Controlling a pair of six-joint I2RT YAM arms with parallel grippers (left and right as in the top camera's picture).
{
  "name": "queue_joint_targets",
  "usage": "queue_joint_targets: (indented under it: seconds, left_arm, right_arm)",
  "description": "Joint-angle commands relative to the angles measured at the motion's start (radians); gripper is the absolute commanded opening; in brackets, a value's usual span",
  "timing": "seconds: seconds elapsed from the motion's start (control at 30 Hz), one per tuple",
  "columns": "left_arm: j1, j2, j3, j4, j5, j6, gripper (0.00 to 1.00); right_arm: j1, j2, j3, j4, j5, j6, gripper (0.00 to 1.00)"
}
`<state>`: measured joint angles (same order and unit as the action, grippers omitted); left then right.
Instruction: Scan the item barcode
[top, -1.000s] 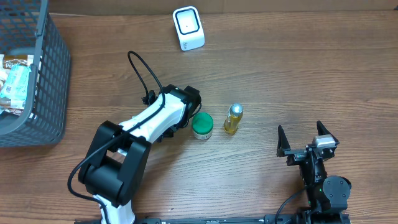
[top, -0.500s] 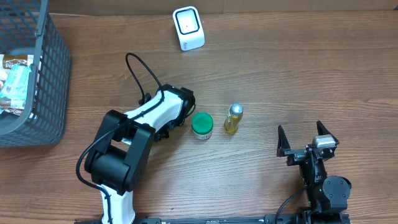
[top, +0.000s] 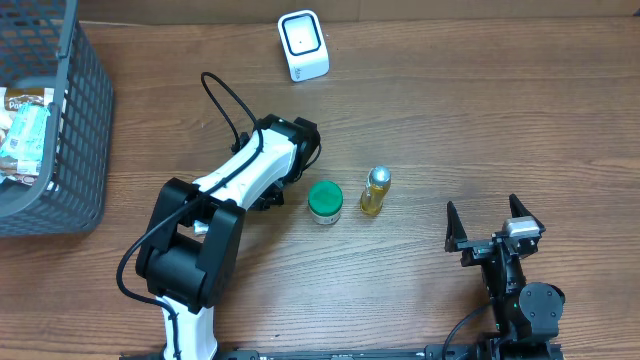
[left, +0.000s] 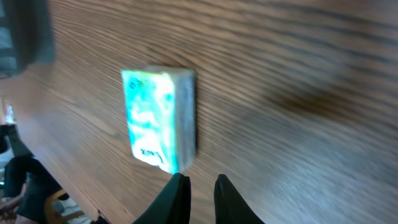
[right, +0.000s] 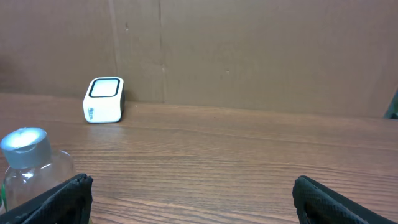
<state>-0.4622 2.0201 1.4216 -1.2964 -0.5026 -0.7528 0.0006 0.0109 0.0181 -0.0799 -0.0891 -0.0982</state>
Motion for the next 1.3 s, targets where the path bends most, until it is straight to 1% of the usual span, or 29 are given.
queue_joint_targets:
  seconds: [0.0, 0.07, 0.13, 0.27, 0.4, 0.43, 0.5, 0.57, 0.6, 0.63, 0.67, 0.73, 0.77, 0.8, 0.83, 0.87, 0.9, 0.97, 1.03, 1.07, 1.2, 1.27]
  left_arm:
    - [0.026, -0.005, 0.084, -0.001, 0.130, 0.056, 0.20]
    - [0.037, -0.036, 0.121, 0.013, 0.189, 0.106, 0.23]
    - [0.043, -0.081, 0.148, 0.028, 0.224, 0.129, 0.27]
    - [0.063, -0.206, 0.160, 0.052, 0.241, 0.141, 0.33]
    - [0.081, -0.338, 0.160, 0.044, 0.260, 0.156, 0.36]
    - [0.085, -0.367, 0.160, 0.043, 0.260, 0.156, 0.39]
    - [0.097, -0.429, 0.160, 0.047, 0.259, 0.156, 0.53]
    - [0.116, -0.488, 0.160, 0.057, 0.254, 0.156, 0.59]
    - [0.129, -0.517, 0.160, 0.070, 0.235, 0.156, 0.60]
    - [0.142, -0.544, 0.160, 0.087, 0.201, 0.155, 0.64]
    - [0.156, -0.568, 0.160, 0.105, 0.166, 0.156, 0.71]
    - [0.189, -0.622, 0.160, 0.158, 0.085, 0.156, 0.89]
    - [0.205, -0.650, 0.160, 0.192, 0.053, 0.156, 0.96]
    - [0.220, -0.674, 0.160, 0.227, 0.027, 0.158, 1.00]
    - [0.233, -0.697, 0.160, 0.266, 0.010, 0.177, 1.00]
    - [0.247, -0.721, 0.160, 0.317, 0.003, 0.222, 1.00]
    - [0.261, -0.742, 0.160, 0.373, 0.002, 0.286, 1.00]
    - [0.286, -0.770, 0.160, 0.489, 0.017, 0.452, 1.00]
    - [0.320, -0.787, 0.161, 0.587, 0.068, 0.588, 0.95]
    - [0.345, -0.789, 0.170, 0.614, 0.091, 0.614, 0.96]
    - [0.481, -0.768, 0.243, 0.620, 0.187, 0.620, 0.98]
    - [0.578, -0.742, 0.292, 0.632, 0.284, 0.679, 0.98]
  right_arm:
    - [-0.002, -0.008, -0.010, 0.003, 0.008, 0.000, 1.00]
    - [-0.002, -0.008, -0.010, 0.003, 0.008, 0.000, 1.00]
    - [-0.002, -0.008, -0.010, 0.003, 0.008, 0.000, 1.00]
    - [-0.002, -0.008, -0.010, 0.003, 0.008, 0.000, 1.00]
    - [-0.002, -0.008, -0.010, 0.003, 0.008, 0.000, 1.00]
    - [-0.002, -0.008, -0.010, 0.003, 0.008, 0.000, 1.00]
    - [-0.002, -0.008, -0.010, 0.003, 0.008, 0.000, 1.00]
    - [-0.002, -0.008, -0.010, 0.003, 0.008, 0.000, 1.00]
    - [-0.002, -0.008, -0.010, 0.003, 0.008, 0.000, 1.00]
    - [-0.002, -0.008, -0.010, 0.003, 0.008, 0.000, 1.00]
    - [-0.002, -0.008, -0.010, 0.003, 0.008, 0.000, 1.00]
    - [-0.002, -0.008, -0.010, 0.003, 0.008, 0.000, 1.00]
    - [-0.002, -0.008, -0.010, 0.003, 0.008, 0.000, 1.00]
    - [-0.002, -0.008, -0.010, 0.003, 0.008, 0.000, 1.00]
    - [-0.002, -0.008, -0.010, 0.003, 0.008, 0.000, 1.00]
    - [-0.002, -0.008, -0.010, 0.003, 0.008, 0.000, 1.00]
    - [-0.002, -0.008, -0.010, 0.003, 0.008, 0.000, 1.00]
    - [-0.002, -0.008, -0.010, 0.003, 0.008, 0.000, 1.00]
    - [-0.002, -0.008, -0.010, 0.003, 0.008, 0.000, 1.00]
    - [-0.002, -0.008, -0.010, 0.003, 0.008, 0.000, 1.00]
    - [-0.002, -0.008, -0.010, 0.003, 0.008, 0.000, 1.00]
    - [-0.002, -0.008, -0.010, 0.003, 0.008, 0.000, 1.00]
